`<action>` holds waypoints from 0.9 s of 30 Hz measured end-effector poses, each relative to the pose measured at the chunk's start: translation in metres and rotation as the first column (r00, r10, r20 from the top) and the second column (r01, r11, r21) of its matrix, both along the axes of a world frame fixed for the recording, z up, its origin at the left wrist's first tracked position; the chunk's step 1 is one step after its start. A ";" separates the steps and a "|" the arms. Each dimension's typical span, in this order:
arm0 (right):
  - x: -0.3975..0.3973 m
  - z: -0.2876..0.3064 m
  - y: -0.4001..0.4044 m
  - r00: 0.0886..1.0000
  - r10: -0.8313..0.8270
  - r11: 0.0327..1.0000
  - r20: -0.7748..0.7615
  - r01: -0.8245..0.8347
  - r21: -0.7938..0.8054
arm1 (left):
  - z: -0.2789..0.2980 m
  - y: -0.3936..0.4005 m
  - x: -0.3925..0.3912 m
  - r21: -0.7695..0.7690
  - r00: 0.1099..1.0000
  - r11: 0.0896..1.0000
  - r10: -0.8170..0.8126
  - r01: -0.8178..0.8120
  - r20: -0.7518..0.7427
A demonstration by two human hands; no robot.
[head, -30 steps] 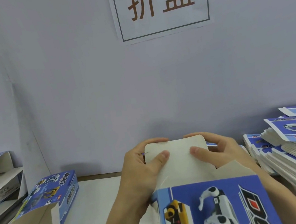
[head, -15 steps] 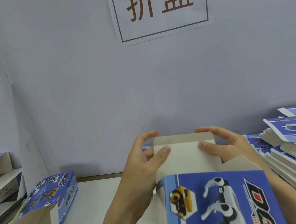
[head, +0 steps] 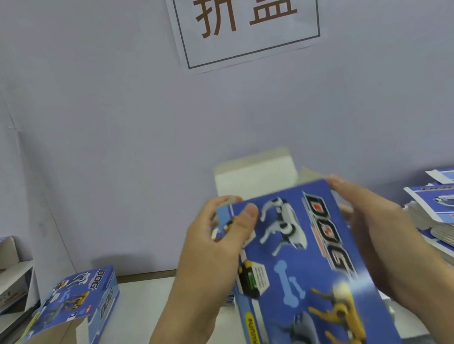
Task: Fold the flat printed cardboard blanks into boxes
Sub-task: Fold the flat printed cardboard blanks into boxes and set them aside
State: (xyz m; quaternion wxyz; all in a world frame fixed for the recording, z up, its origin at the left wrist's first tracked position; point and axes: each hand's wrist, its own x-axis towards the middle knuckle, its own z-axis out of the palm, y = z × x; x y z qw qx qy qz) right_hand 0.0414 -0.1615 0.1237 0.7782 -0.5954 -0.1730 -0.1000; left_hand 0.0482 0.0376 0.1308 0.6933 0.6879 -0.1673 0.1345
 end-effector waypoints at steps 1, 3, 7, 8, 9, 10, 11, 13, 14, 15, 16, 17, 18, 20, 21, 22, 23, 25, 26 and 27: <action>-0.001 0.002 0.001 0.998 0.048 0.999 0.032 -0.048 0.006 | 0.001 -0.002 0.001 -0.070 0.999 0.997 0.022 -0.020 0.023; -0.003 0.007 0.005 0.991 0.121 0.991 0.050 -0.118 -0.064 | 0.002 -0.004 0.001 -0.162 0.997 0.986 0.042 -0.032 0.061; -0.002 0.015 0.020 0.986 0.117 0.962 0.115 -0.084 -0.259 | 0.001 -0.005 0.000 -0.235 0.993 0.972 0.054 -0.028 0.103; -0.006 0.013 0.019 0.984 0.110 0.970 0.140 -0.075 -0.231 | 0.000 -0.005 0.000 -0.242 0.991 0.970 0.061 -0.031 0.117; -0.002 0.011 0.016 0.983 0.130 0.972 0.132 -0.100 -0.214 | 0.000 -0.007 -0.001 -0.245 0.990 0.969 0.068 -0.035 0.126; -0.002 0.014 0.018 0.988 0.120 0.976 0.101 -0.099 -0.194 | -0.001 -0.009 -0.001 -0.236 0.988 0.971 0.078 -0.044 0.135; 0.006 0.016 0.019 0.993 0.088 0.974 0.081 -0.069 -0.216 | -0.003 -0.011 -0.001 -0.214 0.985 0.975 0.093 -0.061 0.146; 0.006 0.001 0.011 0.983 0.048 0.962 0.175 0.002 -0.274 | -0.007 -0.017 -0.001 -0.123 0.970 0.984 0.149 -0.127 0.194; 0.005 0.002 0.013 0.986 0.010 0.961 0.166 0.036 -0.273 | -0.009 -0.020 0.000 -0.081 0.956 0.981 0.189 -0.175 0.223; 0.008 0.002 0.016 0.988 -0.012 0.964 0.152 0.051 -0.260 | -0.011 -0.022 0.000 -0.055 0.942 0.974 0.225 -0.218 0.250; 0.009 0.005 0.023 0.992 -0.053 0.976 0.115 0.076 -0.203 | -0.011 -0.025 0.000 -0.044 0.928 0.967 0.253 -0.251 0.275; 0.008 0.010 0.032 0.992 -0.110 0.982 0.058 0.117 -0.146 | -0.011 -0.027 -0.001 -0.042 0.920 0.964 0.264 -0.263 0.289; 0.004 0.010 0.035 0.985 -0.169 0.977 0.036 0.173 -0.123 | -0.010 -0.029 -0.002 -0.054 0.922 0.965 0.263 -0.258 0.283; 0.003 0.000 0.032 0.966 -0.249 0.960 0.067 0.255 -0.113 | -0.008 -0.031 -0.001 -0.091 0.938 0.969 0.247 -0.231 0.242; 0.008 -0.001 0.032 0.964 -0.261 0.958 0.052 0.266 -0.109 | -0.007 -0.030 0.000 -0.098 0.943 0.966 0.254 -0.238 0.216; 0.010 -0.002 0.031 0.961 -0.275 0.952 0.036 0.277 -0.127 | -0.008 -0.030 0.002 -0.100 0.945 0.963 0.266 -0.251 0.189; 0.012 -0.004 0.030 0.958 -0.285 0.948 0.022 0.286 -0.143 | -0.009 -0.028 0.004 -0.097 0.949 0.961 0.272 -0.259 0.161; 0.017 -0.008 0.031 0.958 -0.285 0.949 -0.025 0.279 -0.147 | -0.013 -0.025 0.008 -0.076 0.951 0.958 0.283 -0.275 0.122; 0.017 -0.009 0.032 0.964 -0.263 0.958 -0.049 0.255 -0.131 | -0.013 -0.023 0.008 -0.067 0.952 0.958 0.286 -0.280 0.112; 0.016 -0.009 0.035 0.965 -0.253 0.963 -0.067 0.244 -0.109 | -0.013 -0.022 0.007 -0.069 0.952 0.957 0.288 -0.282 0.101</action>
